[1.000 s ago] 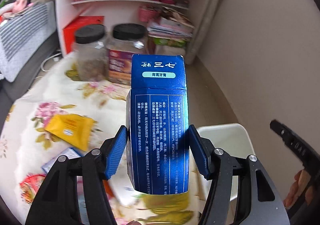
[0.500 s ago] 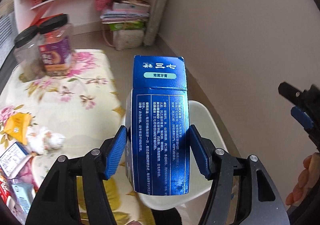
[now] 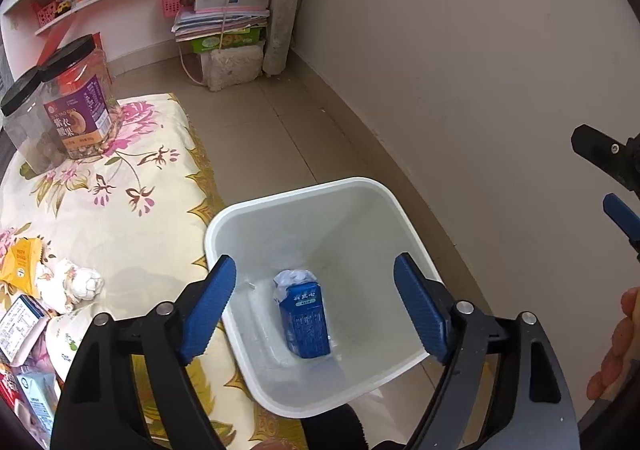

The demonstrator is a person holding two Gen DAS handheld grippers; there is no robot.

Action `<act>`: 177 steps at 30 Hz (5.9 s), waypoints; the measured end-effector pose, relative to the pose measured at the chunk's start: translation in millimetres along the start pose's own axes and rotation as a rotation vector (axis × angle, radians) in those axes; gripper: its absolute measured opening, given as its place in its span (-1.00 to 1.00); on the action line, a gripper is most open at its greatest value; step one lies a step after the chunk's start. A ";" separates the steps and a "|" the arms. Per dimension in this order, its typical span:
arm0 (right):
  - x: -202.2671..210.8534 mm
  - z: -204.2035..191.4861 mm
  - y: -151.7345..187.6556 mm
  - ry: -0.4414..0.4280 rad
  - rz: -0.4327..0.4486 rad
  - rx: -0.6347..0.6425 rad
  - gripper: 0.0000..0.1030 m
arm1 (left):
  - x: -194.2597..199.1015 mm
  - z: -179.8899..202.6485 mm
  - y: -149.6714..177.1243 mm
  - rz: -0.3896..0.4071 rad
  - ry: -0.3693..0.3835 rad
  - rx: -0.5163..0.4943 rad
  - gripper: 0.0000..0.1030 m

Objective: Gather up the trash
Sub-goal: 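Drop the crumpled paper into the white bin with right tool while left tool drops the box, then grasp the yellow snack packet with the left tool, then grasp the white-and-blue box with the right tool while left tool holds the packet, then drop the box into the white bin with right tool while left tool drops the packet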

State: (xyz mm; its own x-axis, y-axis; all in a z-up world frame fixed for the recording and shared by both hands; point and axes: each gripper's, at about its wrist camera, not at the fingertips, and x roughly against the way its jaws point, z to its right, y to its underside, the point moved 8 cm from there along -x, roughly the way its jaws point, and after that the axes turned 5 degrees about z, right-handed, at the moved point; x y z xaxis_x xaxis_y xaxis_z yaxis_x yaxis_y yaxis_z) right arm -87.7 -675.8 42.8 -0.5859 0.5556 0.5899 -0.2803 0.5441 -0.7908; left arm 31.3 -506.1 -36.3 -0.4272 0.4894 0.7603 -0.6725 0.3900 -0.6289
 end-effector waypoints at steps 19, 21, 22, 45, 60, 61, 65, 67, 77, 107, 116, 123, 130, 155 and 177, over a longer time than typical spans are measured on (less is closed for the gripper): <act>-11.0 -117.9 31.8 -0.043 -0.062 0.223 0.86 | 11.0 -132.7 -5.6 -0.036 -0.185 0.136 0.66; -11.4 -131.2 35.6 -0.057 -0.068 0.244 0.86 | 10.2 -153.4 -3.6 -0.054 -0.218 0.173 0.67; -11.5 -138.7 37.5 -0.066 -0.071 0.255 0.86 | 10.4 -161.5 -2.2 -0.061 -0.232 0.188 0.67; -19.3 -263.3 88.2 -0.237 -0.191 0.423 0.86 | -13.8 -396.1 46.3 -0.288 -0.638 0.864 0.77; -15.6 -303.7 122.0 -0.299 -0.285 0.487 0.87 | -16.6 -398.1 48.2 -0.379 -0.348 0.688 -0.07; -15.1 -307.0 126.1 -0.305 -0.295 0.495 0.86 | -12.2 -398.6 47.6 -0.371 -0.335 0.679 -0.09; -9.5 -324.5 144.8 -0.351 -0.346 0.523 0.86 | 19.1 -391.5 51.2 -0.322 -0.303 0.625 -0.13; -5.6 -333.6 154.6 -0.376 -0.371 0.536 0.86 | 35.0 -388.9 51.6 -0.299 -0.288 0.603 -0.14; 35.8 -389.1 240.2 -0.640 -0.700 0.579 0.85 | 103.7 -403.6 51.2 -0.145 -0.365 0.448 -0.14; 46.9 -446.2 273.4 -0.708 -0.713 0.538 0.05 | 134.6 -430.8 54.4 -0.048 -0.347 0.486 -0.13; 42.6 -429.5 199.5 -0.641 -0.417 0.458 0.06 | 146.0 -413.6 32.0 0.063 -0.383 0.433 -0.13; 38.0 -410.2 164.7 -0.567 -0.243 0.426 0.06 | 153.2 -388.0 11.9 0.156 -0.450 0.352 -0.12; 48.7 -394.0 140.0 -0.515 -0.092 0.432 0.07 | 159.7 -360.1 -4.2 0.234 -0.490 0.274 -0.11; 46.2 -311.2 91.6 -0.393 0.011 0.384 0.08 | 137.1 -265.9 -19.1 0.250 -0.428 0.162 -0.11; 2.1 -164.5 37.0 -0.147 0.010 0.251 0.48 | 76.0 -141.5 -7.4 0.152 -0.272 0.020 -0.11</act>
State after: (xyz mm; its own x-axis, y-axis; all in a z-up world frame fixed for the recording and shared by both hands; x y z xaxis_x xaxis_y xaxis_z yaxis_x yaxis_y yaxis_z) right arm 25.8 -551.1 41.6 -0.6886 0.4533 0.5660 -0.4423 0.3560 -0.8232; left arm 89.3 -361.4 3.2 -0.6682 0.3134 0.6747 -0.5989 0.3114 -0.7378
